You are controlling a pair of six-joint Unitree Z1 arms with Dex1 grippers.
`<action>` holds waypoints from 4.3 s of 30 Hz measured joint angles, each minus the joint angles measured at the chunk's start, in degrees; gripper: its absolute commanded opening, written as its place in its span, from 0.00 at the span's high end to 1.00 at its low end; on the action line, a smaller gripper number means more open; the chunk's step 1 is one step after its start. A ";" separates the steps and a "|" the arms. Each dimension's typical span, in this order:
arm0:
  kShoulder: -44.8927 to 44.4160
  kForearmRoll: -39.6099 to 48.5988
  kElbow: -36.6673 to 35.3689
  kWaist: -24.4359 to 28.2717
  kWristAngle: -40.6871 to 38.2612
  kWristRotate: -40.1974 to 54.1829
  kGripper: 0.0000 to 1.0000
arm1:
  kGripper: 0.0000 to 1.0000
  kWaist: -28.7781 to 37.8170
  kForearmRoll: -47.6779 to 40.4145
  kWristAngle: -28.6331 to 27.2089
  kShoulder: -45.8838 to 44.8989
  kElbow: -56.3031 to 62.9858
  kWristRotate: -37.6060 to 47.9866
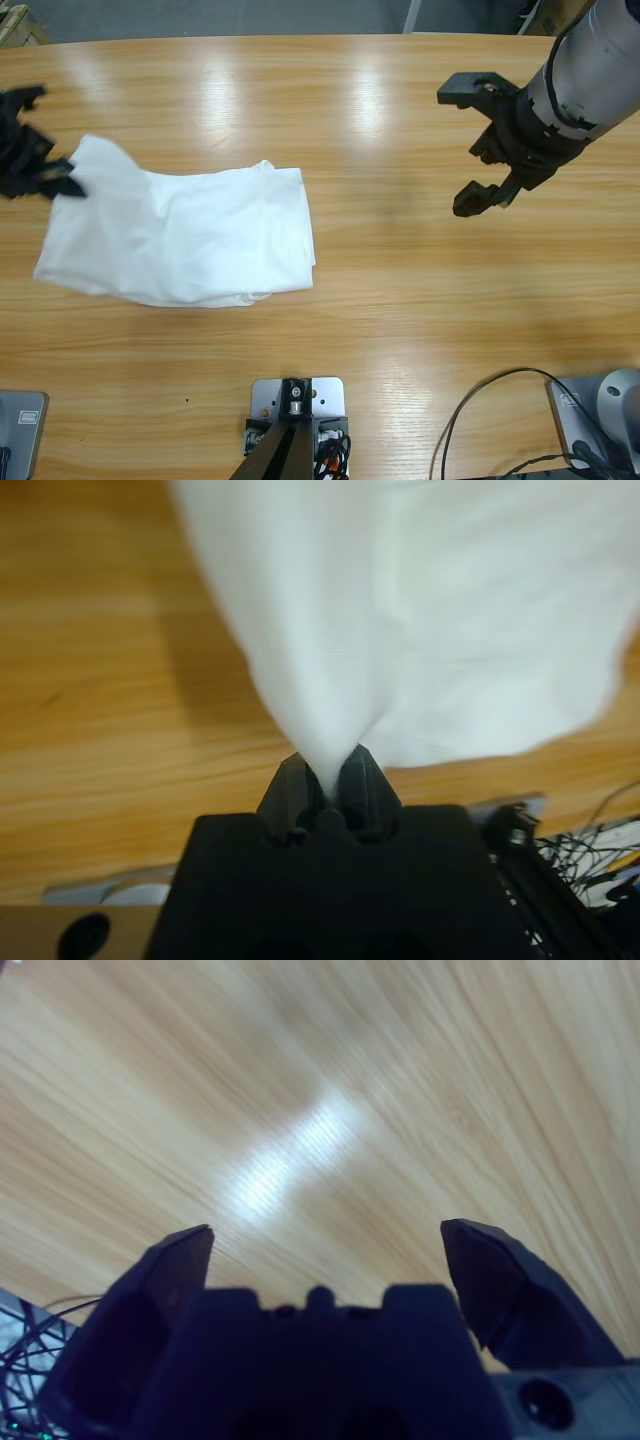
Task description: Fold clothes
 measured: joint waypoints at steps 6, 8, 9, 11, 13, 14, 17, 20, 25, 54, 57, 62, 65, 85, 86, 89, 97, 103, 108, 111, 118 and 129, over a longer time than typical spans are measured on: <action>7.37 3.60 -13.42 -11.25 -0.54 -3.75 1.00 | 0.08 0.00 -1.14 0.10 0.00 1.52 0.00; 10.20 4.58 -17.31 -13.74 -0.94 -4.44 1.00 | 0.08 0.00 -1.66 0.11 0.00 2.36 0.00; 11.49 4.98 -19.00 -14.66 -1.09 -4.83 1.00 | 0.08 0.00 -1.93 0.11 0.00 2.77 0.00; 13.66 5.70 -21.73 -16.26 -1.51 -5.27 1.00 | 0.08 0.00 -2.57 0.12 0.00 3.58 0.00; 15.49 6.01 -24.07 -17.40 -2.28 -5.47 1.00 | 0.08 0.00 -2.98 0.12 0.00 4.19 0.00; 16.34 6.09 -25.37 -17.94 -2.52 -5.51 1.00 | 0.08 0.00 -3.10 0.12 0.00 4.35 0.00; 18.84 6.16 -30.18 -19.71 -3.56 -5.52 1.00 | 0.08 0.00 -3.57 0.37 0.00 4.85 0.00; 20.65 6.29 -34.13 -22.06 -4.39 -5.47 1.00 | 0.08 0.00 -4.16 1.17 0.01 4.97 0.00; 22.13 6.31 -35.67 -23.23 -5.44 -4.66 1.00 | 0.08 0.00 -4.77 2.22 0.08 4.97 0.00; 35.78 6.69 -50.71 -30.34 -16.17 0.15 1.00 | 0.08 0.00 -4.79 2.23 -0.03 5.44 0.00; 37.09 6.69 -54.16 -31.41 -16.17 0.15 1.00 | 0.08 0.00 -4.79 2.23 -0.17 5.74 0.00; 40.05 6.68 -59.30 -32.59 -16.43 0.15 0.11 | 0.08 0.00 -4.77 2.23 -0.18 6.56 0.00; 41.64 6.68 -61.96 -32.62 -16.50 0.08 0.03 | 0.08 0.00 -4.76 2.23 -0.18 6.83 0.00; 27.69 21.80 -53.62 -26.45 -2.36 -6.02 0.24 | 0.00 0.00 -4.53 2.14 -4.73 5.86 6.64; 25.20 19.13 -47.35 -24.53 -3.53 -7.36 0.17 | 0.00 0.00 -4.05 2.18 -5.42 5.59 9.08; 17.76 3.72 -26.38 -19.70 -9.05 -13.32 0.03 | 0.00 -0.01 -2.53 2.43 -7.12 5.36 14.31; 10.38 -37.27 10.94 -18.63 -15.30 -29.97 0.03 | 0.00 -0.03 -1.15 2.45 -9.51 5.50 16.30; 13.32 -55.85 14.80 -21.63 -16.47 -38.22 0.03 | 0.00 -0.03 -0.45 2.45 -9.52 5.50 16.30; 18.19 -61.26 14.74 -23.89 -16.49 -41.30 0.03 | 0.00 -0.03 0.40 2.45 -9.73 5.79 16.30; 19.61 -61.84 14.74 -24.25 -16.43 -41.40 0.06 | 0.00 -0.03 0.51 2.44 -9.98 6.15 16.30; 22.39 -66.21 12.07 -26.98 -16.91 -41.84 0.40 | 0.00 -0.03 0.51 2.44 -10.02 6.30 16.30; 24.32 -70.21 10.33 -28.71 -20.45 -40.31 1.00 | 0.00 -0.03 0.51 2.44 -10.12 6.30 16.30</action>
